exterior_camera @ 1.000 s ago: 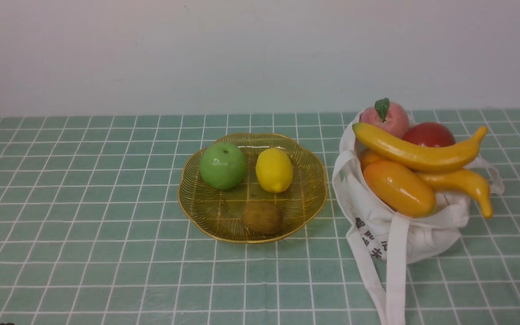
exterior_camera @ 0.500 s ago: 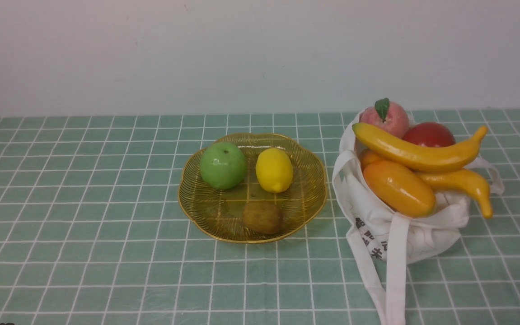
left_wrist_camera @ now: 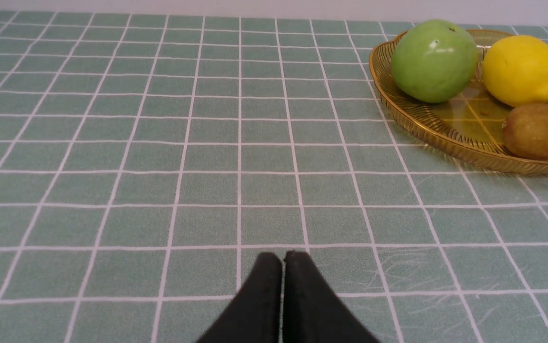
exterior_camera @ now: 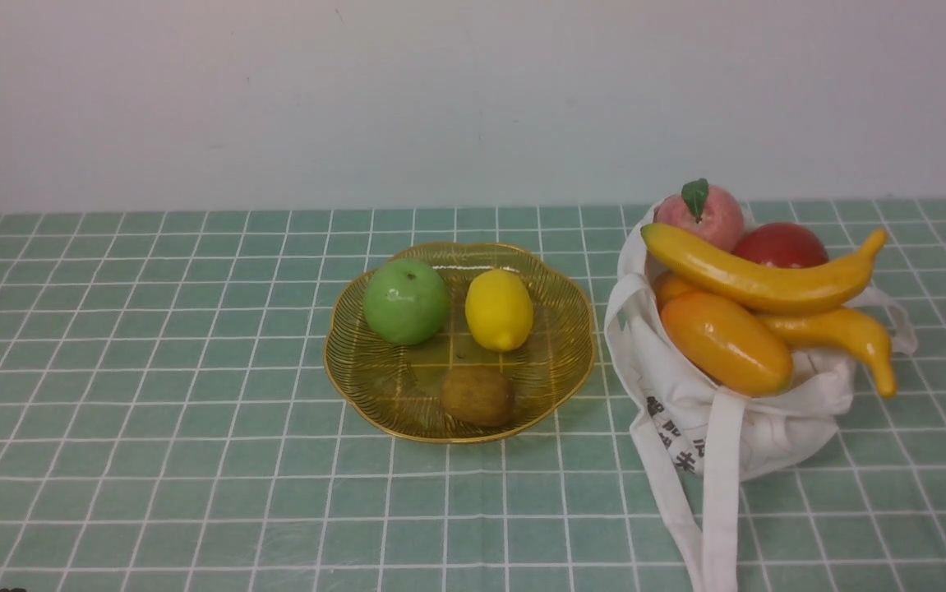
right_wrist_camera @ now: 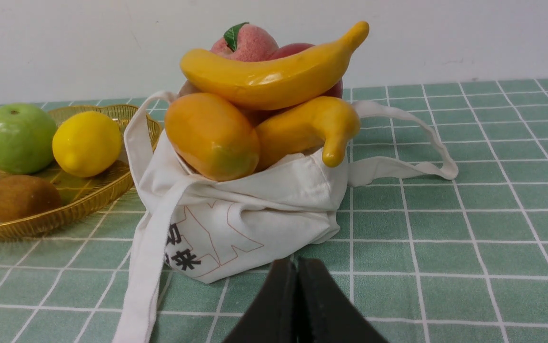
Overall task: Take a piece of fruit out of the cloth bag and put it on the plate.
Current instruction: Use the right arm to grab a mango from the bag
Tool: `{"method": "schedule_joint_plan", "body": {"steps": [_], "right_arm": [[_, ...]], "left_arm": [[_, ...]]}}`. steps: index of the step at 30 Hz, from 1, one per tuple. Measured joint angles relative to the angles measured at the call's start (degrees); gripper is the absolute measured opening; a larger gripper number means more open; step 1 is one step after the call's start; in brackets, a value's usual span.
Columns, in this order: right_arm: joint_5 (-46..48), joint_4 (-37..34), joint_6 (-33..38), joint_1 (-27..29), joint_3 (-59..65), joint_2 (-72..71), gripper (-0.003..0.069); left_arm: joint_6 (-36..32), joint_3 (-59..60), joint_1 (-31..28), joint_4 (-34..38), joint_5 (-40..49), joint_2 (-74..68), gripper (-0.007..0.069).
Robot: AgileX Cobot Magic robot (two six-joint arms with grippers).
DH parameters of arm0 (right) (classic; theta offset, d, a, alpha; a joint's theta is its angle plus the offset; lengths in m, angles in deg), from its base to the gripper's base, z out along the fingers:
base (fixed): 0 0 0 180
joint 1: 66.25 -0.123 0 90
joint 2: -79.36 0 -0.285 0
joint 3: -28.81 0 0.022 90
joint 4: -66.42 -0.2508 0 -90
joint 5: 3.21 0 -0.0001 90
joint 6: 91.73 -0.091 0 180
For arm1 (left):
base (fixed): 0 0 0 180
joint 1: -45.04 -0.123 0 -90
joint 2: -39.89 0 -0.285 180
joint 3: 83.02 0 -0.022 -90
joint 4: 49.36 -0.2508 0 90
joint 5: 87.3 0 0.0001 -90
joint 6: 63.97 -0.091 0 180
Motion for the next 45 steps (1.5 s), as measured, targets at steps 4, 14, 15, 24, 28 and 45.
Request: {"method": "schedule_joint_plan", "body": {"steps": [4, 14, 15, 24, 28, 45], "right_arm": [[0.0, 0.0, 0.0, 0.0, 0.0, 0.0, -0.0015], [0.1, 0.3, 0.0, 0.0, 0.0, 0.0, -0.0015], [0.1, 0.6, 0.0, 0.0, 0.0, 0.0, -0.0015], [0.2, 1.1, 0.0, 0.0, 0.0, 0.0, -0.0015], [0.2, 1.1, 0.0, 0.0, 0.0, 0.0, -0.0015], [-0.6, -23.4, -16.5, 0.0, 0.1, 0.0, -0.0015]], "left_arm": [[0.0, 0.0, 0.0, 0.0, 0.0, 0.0, -0.0008], [0.0, 0.0, 0.0, 0.0, 0.0, 0.0, -0.0008], [0.0, 0.0, 0.0, 0.0, 0.0, 0.0, -0.0008], [0.0, 0.0, 0.0, 0.0, 0.0, 0.0, -0.0008], [0.0, 0.0, 0.0, 0.0, 0.0, 0.0, -0.0008], [0.0, 0.0, 0.0, 0.0, 0.0, 0.0, -0.0008]]}}
